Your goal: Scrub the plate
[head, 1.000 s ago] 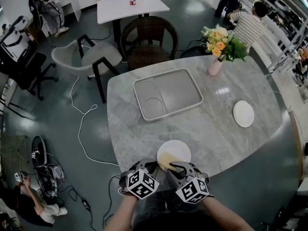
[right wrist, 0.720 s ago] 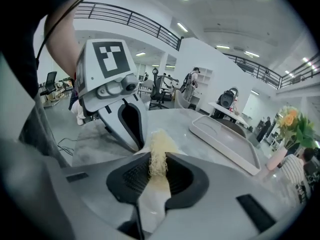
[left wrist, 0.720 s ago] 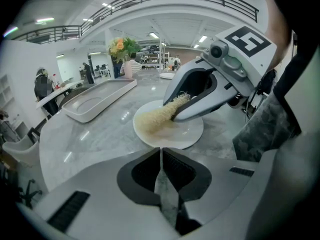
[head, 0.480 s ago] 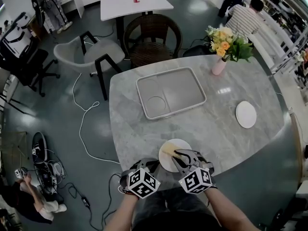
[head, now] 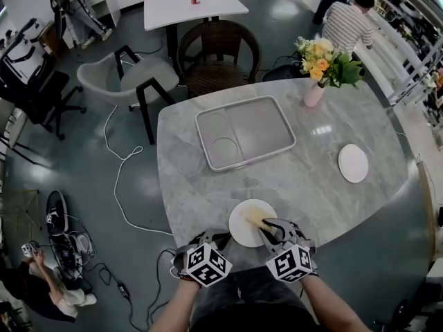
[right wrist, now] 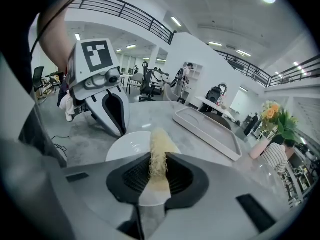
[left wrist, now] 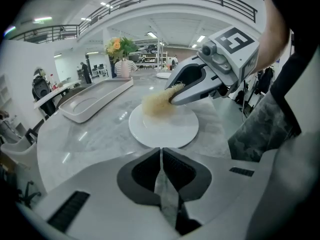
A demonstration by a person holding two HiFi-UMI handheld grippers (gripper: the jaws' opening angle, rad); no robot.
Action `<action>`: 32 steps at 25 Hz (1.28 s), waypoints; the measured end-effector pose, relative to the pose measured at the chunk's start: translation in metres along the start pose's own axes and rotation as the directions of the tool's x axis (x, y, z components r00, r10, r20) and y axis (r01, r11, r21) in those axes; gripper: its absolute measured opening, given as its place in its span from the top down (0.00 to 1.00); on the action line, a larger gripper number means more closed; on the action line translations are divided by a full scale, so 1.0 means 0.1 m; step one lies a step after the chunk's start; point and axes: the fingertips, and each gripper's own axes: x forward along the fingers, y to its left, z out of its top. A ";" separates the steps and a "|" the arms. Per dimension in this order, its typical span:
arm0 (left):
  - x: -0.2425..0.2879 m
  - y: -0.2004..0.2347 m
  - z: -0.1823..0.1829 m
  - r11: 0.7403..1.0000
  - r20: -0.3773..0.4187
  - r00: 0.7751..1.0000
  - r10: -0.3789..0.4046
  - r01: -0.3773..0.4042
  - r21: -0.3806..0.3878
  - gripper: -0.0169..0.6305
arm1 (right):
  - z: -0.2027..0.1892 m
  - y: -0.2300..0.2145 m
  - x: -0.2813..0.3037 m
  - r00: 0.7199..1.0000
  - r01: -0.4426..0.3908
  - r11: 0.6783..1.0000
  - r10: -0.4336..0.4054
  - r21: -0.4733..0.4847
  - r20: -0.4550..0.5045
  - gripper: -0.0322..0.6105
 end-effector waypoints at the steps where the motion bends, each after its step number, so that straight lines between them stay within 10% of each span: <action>1: 0.00 -0.01 0.00 1.000 0.000 1.000 -0.003 0.003 0.004 0.94 | -0.01 0.03 -0.01 1.000 -0.003 1.000 0.003 0.005 -0.002 0.83; 32: 0.05 -0.47 -0.01 0.997 -0.004 0.998 -0.069 0.069 0.043 0.94 | 0.19 0.75 -0.18 0.991 -0.121 0.987 0.114 0.104 0.068 0.83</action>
